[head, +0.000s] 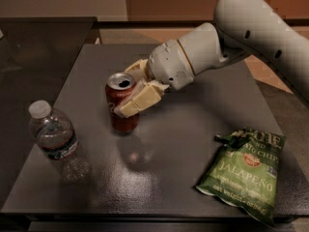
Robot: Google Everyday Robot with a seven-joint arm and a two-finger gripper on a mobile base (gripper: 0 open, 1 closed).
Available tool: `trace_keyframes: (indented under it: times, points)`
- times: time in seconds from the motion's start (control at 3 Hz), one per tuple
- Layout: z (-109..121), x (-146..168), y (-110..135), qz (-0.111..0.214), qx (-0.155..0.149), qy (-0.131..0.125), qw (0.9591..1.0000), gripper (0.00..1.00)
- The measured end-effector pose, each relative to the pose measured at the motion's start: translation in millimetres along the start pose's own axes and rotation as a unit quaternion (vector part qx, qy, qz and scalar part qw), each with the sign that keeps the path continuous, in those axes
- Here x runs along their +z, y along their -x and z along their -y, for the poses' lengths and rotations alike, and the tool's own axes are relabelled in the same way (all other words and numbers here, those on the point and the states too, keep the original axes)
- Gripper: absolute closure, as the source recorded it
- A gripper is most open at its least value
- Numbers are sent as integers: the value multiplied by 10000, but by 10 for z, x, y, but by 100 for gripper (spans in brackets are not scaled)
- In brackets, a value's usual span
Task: Move coke can near water bottle
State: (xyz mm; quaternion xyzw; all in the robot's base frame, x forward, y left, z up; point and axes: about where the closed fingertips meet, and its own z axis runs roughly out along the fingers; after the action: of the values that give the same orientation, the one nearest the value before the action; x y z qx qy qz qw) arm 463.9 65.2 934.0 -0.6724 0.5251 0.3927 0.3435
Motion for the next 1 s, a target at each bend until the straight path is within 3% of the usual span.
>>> trace_keyframes:
  times: [0.67,1.0]
  points:
    - [-412,226,68,14,-342,363,9988,100]
    - [-528,325,68,-65,-440,428,9981,85]
